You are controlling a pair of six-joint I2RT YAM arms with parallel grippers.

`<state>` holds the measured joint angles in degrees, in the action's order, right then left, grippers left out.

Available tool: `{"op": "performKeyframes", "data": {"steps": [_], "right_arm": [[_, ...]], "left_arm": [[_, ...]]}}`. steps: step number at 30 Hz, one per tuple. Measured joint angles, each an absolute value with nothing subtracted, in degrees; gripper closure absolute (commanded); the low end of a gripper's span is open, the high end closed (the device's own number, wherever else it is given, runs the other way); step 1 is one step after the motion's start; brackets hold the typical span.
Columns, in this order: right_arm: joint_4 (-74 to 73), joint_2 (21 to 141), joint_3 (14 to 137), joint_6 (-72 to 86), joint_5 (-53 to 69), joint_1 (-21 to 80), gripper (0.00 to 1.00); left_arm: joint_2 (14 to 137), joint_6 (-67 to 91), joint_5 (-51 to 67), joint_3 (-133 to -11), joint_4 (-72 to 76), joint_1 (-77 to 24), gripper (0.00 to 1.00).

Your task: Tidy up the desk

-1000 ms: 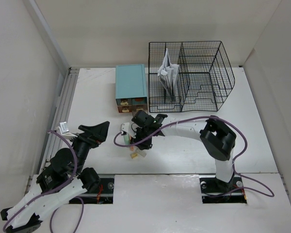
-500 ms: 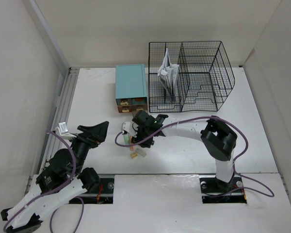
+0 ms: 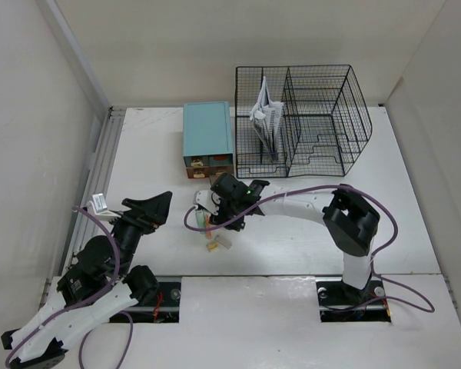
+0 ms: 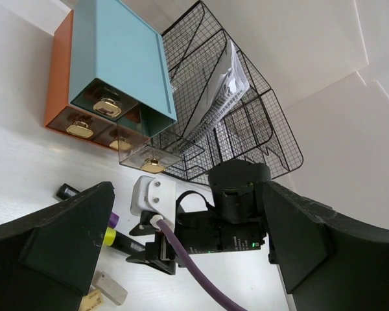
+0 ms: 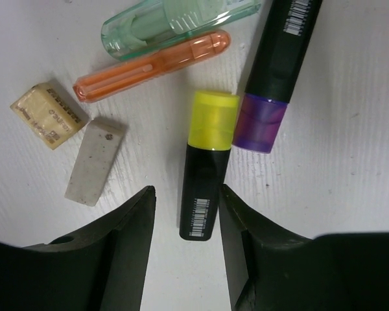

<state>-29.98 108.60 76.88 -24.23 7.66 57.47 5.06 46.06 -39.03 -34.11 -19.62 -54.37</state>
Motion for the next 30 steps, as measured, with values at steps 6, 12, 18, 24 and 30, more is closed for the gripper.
{"op": "performKeyframes", "data": {"steps": [6,12,18,24,30], "right_arm": [[-29.91,108.49,76.88,-24.23,6.57,57.47,0.51],[-29.61,110.02,76.88,-24.16,5.58,57.47,0.51],[-29.52,111.81,76.88,-23.97,4.60,57.47,0.51],[-29.50,111.81,77.01,-23.70,4.51,57.47,1.00],[-31.83,111.11,77.25,-25.12,7.75,57.47,1.00]], "left_arm": [[5.08,45.89,-39.03,-34.11,-19.46,-54.37,0.01],[5.08,45.89,-39.03,-34.11,-19.46,-54.37,0.01],[5.08,45.89,-39.03,-34.11,-19.44,-54.37,0.01],[5.06,45.87,-39.03,-34.11,-19.44,-54.37,0.01],[5.06,45.89,-39.03,-34.11,-19.42,-54.37,0.01]]}}
